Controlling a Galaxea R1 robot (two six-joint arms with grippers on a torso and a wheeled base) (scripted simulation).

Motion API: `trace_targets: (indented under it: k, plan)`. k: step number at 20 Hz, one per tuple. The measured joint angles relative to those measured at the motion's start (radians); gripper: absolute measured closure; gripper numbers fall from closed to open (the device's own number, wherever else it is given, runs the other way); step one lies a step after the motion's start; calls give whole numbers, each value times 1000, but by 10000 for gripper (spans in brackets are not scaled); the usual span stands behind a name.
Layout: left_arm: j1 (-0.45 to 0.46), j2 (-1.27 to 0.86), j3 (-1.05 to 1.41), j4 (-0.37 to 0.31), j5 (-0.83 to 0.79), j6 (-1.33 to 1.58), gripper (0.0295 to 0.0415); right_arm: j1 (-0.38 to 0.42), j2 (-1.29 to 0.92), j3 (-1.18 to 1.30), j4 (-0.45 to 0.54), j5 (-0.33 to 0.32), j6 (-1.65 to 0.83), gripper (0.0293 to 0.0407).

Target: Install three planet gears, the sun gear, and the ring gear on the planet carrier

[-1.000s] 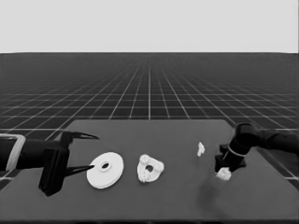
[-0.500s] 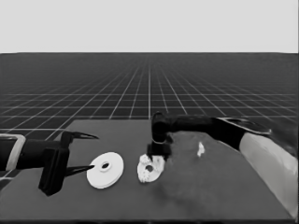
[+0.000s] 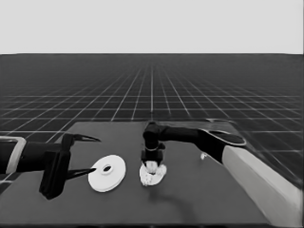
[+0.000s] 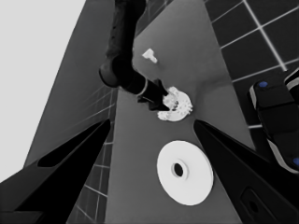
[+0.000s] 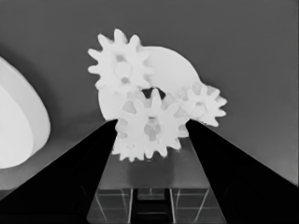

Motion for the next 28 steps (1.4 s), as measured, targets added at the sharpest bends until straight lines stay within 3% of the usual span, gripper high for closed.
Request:
trace_targets:
  k: [28]
  plan:
    - [0, 0, 0, 0, 0, 0, 326, -21, 4, -13, -13, 6, 208, 390]
